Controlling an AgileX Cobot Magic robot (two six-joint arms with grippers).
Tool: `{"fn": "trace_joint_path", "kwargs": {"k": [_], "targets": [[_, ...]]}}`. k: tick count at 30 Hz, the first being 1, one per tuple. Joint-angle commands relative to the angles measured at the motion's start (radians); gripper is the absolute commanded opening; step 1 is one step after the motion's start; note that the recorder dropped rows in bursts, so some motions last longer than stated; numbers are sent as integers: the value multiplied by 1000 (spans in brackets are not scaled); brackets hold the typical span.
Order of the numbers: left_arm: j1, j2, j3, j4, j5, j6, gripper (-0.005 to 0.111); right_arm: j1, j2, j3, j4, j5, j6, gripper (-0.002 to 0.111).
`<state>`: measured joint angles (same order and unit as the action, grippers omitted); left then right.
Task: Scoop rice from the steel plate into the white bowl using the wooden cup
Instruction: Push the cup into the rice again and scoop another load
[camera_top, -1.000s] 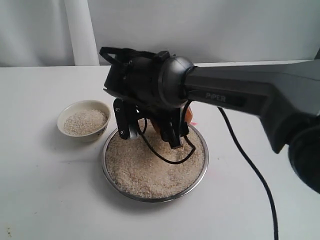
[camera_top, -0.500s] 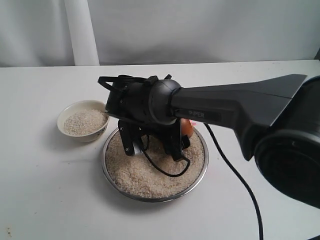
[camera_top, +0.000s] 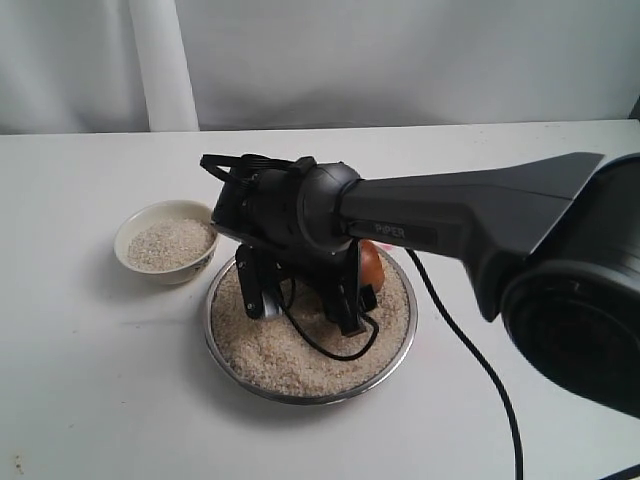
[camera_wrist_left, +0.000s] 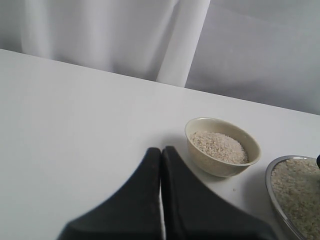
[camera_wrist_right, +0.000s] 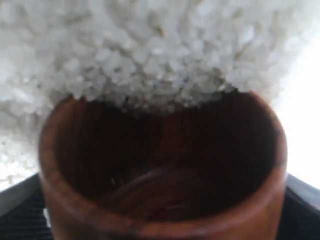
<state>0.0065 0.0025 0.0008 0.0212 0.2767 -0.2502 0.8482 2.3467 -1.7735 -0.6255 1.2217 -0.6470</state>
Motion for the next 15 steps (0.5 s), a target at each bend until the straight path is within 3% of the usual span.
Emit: {"fn": "trace_joint_path", "kwargs": {"k": [1, 15], "targets": [[-6, -3, -1, -3, -11, -3, 0, 0, 10, 3, 88, -42, 1, 0], [-6, -3, -1, -3, -11, -3, 0, 0, 10, 3, 197, -137, 1, 0]]}}
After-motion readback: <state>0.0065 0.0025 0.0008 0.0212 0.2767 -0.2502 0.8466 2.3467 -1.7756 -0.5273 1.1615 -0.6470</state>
